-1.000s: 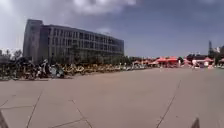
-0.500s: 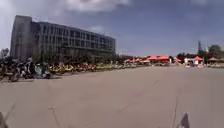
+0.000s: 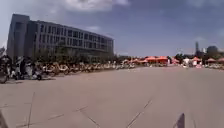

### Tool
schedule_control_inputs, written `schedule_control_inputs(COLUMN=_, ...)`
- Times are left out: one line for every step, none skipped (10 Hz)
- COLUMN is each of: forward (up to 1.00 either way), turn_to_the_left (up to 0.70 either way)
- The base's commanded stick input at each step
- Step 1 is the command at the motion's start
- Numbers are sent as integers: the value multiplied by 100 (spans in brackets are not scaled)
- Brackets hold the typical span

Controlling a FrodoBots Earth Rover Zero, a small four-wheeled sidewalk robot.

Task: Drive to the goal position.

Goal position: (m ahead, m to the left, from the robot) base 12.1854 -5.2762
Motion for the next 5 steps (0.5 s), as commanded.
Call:
schedule_control_inputs(forward=100, turn_to_the_left=-27)
schedule_control_inputs(forward=100, turn_to_the_left=-27)
schedule_control_inputs(forward=100, turn_to_the_left=-27)
schedule_control_inputs(forward=100, turn_to_the_left=-27)
schedule_control_inputs(forward=100, turn_to_the_left=-27)
